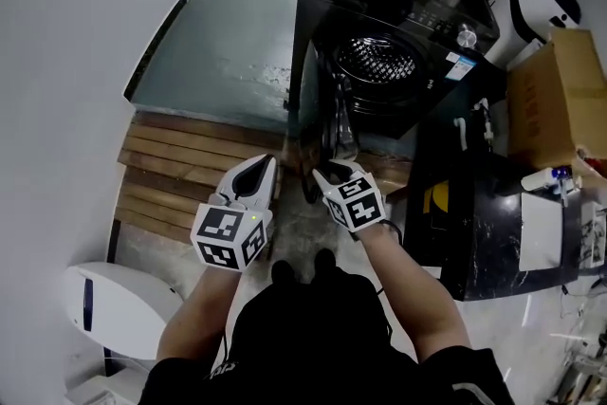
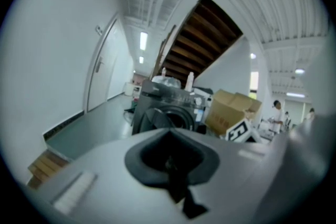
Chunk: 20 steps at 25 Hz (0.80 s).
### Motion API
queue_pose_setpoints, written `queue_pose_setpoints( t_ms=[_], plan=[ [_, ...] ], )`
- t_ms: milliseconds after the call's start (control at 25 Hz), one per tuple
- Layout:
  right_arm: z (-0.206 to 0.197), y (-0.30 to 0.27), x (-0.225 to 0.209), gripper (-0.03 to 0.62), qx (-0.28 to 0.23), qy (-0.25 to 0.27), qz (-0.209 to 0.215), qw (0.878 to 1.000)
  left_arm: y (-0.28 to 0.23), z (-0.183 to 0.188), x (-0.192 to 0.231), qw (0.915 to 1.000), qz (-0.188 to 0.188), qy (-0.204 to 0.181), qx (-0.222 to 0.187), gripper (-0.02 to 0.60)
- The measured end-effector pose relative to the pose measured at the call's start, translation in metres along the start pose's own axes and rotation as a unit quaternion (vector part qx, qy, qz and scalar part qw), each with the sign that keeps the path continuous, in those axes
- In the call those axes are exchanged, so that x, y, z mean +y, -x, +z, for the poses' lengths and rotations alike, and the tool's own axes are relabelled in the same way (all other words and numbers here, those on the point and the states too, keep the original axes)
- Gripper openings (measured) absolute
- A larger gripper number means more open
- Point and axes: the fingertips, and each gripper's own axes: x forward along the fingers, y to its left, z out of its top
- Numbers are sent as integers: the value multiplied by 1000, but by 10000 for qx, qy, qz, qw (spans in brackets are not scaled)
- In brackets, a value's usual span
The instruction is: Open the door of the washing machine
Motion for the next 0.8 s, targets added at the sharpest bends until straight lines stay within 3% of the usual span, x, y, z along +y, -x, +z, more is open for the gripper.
queue_pose_setpoints(
  t_ms=[400,640,800],
  plan=[
    [27,44,16,77,-739,-3,863,9935,5,1,-2,9985,539,66,-45,5],
    [51,101,-15,38,-1377,-35,1018,9852,15,18,-15,9965,807,-82,-176,5],
    [70,138,-16,-3,-1752,301,1053,9784,13,28,-21,9964,816,-107,-219,5]
  ],
)
